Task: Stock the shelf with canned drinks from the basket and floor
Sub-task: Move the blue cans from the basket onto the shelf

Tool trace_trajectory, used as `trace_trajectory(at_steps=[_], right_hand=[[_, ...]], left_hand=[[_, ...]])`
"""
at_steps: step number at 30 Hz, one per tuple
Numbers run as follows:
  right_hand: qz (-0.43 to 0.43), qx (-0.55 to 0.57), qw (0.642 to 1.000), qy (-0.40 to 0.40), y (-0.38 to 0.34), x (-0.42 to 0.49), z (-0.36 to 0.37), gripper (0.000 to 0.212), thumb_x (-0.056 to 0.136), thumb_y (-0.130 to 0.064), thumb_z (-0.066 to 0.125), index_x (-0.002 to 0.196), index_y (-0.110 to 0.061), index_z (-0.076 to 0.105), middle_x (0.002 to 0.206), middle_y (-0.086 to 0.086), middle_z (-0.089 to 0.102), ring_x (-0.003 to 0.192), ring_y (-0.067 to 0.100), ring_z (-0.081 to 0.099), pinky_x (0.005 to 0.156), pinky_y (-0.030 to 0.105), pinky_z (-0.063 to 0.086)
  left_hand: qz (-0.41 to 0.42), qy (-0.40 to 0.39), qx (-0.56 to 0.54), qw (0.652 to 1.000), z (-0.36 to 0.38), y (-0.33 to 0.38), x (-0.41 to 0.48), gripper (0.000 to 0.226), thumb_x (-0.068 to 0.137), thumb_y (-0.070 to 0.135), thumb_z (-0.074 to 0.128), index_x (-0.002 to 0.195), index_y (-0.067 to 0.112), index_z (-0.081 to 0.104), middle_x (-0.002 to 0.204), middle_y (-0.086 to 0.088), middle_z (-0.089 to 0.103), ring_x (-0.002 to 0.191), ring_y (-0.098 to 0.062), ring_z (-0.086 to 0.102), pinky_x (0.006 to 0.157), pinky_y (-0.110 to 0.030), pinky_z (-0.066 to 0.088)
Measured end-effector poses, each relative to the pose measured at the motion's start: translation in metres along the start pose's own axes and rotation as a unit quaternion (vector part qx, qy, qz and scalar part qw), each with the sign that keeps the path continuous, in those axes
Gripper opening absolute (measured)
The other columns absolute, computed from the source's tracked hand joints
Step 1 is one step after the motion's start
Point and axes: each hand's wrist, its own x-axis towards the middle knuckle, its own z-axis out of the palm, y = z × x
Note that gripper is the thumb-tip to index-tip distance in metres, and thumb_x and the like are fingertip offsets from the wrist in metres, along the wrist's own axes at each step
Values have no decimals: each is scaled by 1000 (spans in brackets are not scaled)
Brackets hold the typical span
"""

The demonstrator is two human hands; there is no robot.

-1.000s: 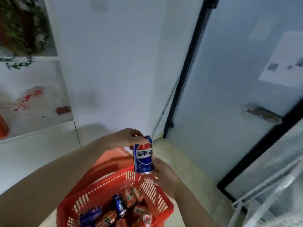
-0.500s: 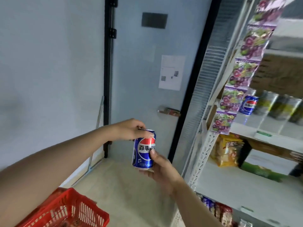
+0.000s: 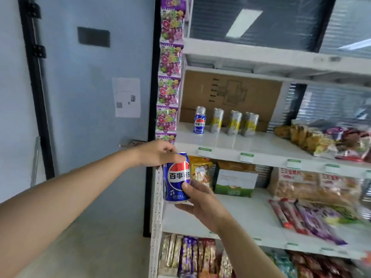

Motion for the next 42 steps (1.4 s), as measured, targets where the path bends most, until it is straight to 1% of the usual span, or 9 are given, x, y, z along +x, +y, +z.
trace_trajectory(at_steps=[3,6,13,20,27,31,35,39,42], right_hand=[[-20,-2,999,48,-13,-21,-40,63,74,-30,78,129,-13,54,125,12,65,114,28,64,98,43,51],[-45,-23,994,93,-25,-31,-76,59,74,-29,78,127,-16,57,121,8,67,111,26,66,95,40,54],[-97,-62,980,164,-43,-4,-141,64,69,-39,83,126,-22,60,117,2,70,111,24,66,102,49,49],[-109,-70,967,220,-72,76,-184,45,82,-22,76,124,-21,60,110,-3,73,104,17,69,89,35,56],[-109,-202,937,263,-95,157,-220,40,83,-18,75,121,-18,61,110,-5,71,104,13,66,89,29,54],[-99,-242,928,265,-90,190,-238,46,81,-15,77,123,-15,58,108,-6,70,101,9,66,82,22,55],[-104,-260,926,254,-93,217,-250,49,81,-14,76,123,-21,52,106,-12,65,96,2,62,76,18,54],[-86,-302,910,272,-89,248,-265,49,75,-20,82,116,-22,55,104,-9,67,96,9,64,89,32,55],[-76,-331,896,286,-89,272,-274,47,70,-23,85,105,-29,54,99,-10,68,94,12,65,91,40,55]], left_hand=[[33,-33,20,999,23,34,37,71,60,74,63,102,17,68,97,-2,73,92,-28,70,78,-44,59],[67,-50,41,996,40,66,71,74,56,75,61,102,18,68,95,-2,73,84,-22,70,63,-29,56],[97,-87,109,986,46,91,155,74,53,75,62,100,18,64,89,3,73,70,-10,69,59,-23,54],[112,-88,144,979,20,94,248,74,54,75,64,102,19,65,96,2,73,85,-20,72,75,-40,61],[105,-79,182,974,8,74,331,61,73,60,72,115,19,56,102,2,69,89,-15,69,80,-39,59],[104,-69,232,965,11,54,363,59,75,58,71,119,23,53,104,8,57,92,-12,59,69,-28,49],[89,-65,210,971,6,37,383,61,75,57,73,122,24,53,114,4,60,99,-15,61,84,-37,55],[79,-78,199,974,-8,32,390,70,73,55,76,134,27,54,133,9,56,116,-12,55,101,-36,47],[96,-53,227,968,-18,35,398,55,78,40,77,128,23,63,126,10,63,104,-5,59,88,-22,47]])
